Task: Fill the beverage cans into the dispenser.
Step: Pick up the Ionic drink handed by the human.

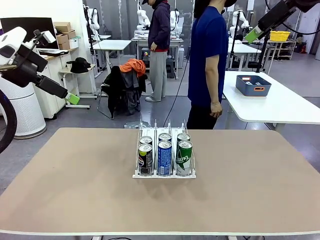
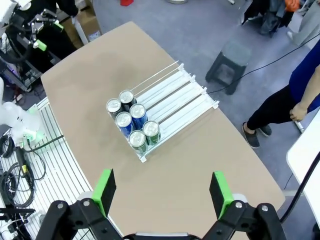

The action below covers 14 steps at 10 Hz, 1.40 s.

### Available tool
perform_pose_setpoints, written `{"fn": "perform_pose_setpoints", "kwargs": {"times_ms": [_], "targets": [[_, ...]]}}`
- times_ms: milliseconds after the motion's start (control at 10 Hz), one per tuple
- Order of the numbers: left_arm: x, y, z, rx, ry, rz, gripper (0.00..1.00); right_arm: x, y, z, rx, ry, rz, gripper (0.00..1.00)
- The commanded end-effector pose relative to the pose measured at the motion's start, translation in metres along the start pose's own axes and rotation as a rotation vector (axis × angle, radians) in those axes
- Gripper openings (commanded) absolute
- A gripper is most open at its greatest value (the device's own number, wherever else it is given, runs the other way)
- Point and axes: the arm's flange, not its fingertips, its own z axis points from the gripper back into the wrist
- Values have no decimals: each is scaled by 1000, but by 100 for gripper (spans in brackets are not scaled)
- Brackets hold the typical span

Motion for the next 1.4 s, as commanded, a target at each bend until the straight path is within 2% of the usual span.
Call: {"fn": "perform_pose_setpoints", "kwargs": {"times_ms": [0, 600, 1000, 1300], "targets": [[1, 2, 0, -30, -18, -1, 100, -5, 0, -7, -21, -56, 14, 100], [1, 2, 0, -30, -18, -1, 100, -25, -10, 10, 32, -137, 11, 100], [0, 0, 0, 0, 0, 0, 100, -15, -7, 13, 4, -107, 0, 100], [35, -22, 33, -85, -28, -46, 100, -15, -7, 13, 4, -107, 0, 100]]}}
